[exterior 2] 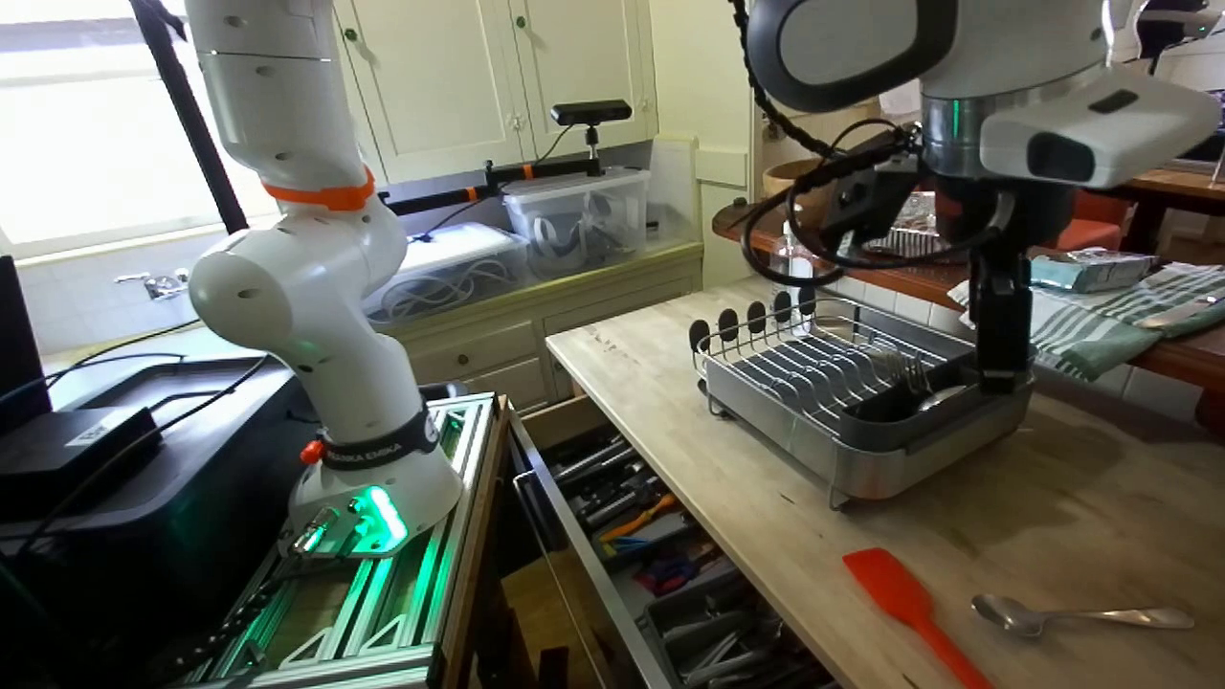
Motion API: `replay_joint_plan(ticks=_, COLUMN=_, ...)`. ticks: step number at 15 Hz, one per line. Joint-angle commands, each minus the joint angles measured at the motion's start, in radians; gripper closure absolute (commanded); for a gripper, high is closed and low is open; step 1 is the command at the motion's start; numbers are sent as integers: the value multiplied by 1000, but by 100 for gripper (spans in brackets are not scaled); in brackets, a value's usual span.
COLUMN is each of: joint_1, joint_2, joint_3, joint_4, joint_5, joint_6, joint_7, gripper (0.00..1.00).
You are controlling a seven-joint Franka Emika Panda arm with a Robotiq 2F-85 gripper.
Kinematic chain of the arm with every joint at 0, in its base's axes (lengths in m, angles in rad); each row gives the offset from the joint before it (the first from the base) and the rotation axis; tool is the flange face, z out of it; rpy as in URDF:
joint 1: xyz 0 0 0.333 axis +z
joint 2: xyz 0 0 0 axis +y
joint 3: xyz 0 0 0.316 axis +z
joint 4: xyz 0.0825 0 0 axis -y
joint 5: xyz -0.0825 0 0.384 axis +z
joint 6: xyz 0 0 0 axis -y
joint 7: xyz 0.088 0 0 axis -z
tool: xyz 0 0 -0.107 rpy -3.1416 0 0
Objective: Put the spoon in the tray
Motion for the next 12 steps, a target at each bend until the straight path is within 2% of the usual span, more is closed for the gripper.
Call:
replay_joint_plan(ticks=1, joint_1=-28, joint_2=118, joint_3=8, joint_4=92, joint_5=4, joint_6=20, joint_7=50, gripper=0)
replay_joint_plan(ticks=2, joint_1=-27, joint_2=53, joint_3=16, joint_4=38, joint_5=-6, joint_6=3, joint_7=14, gripper=0)
replay_joint_plan(ticks=12, joint_1=-35, joint_2=138, joint_3=14, joint_4=114, joint_5=-14, joint_6=11, joint_7=60, gripper=0)
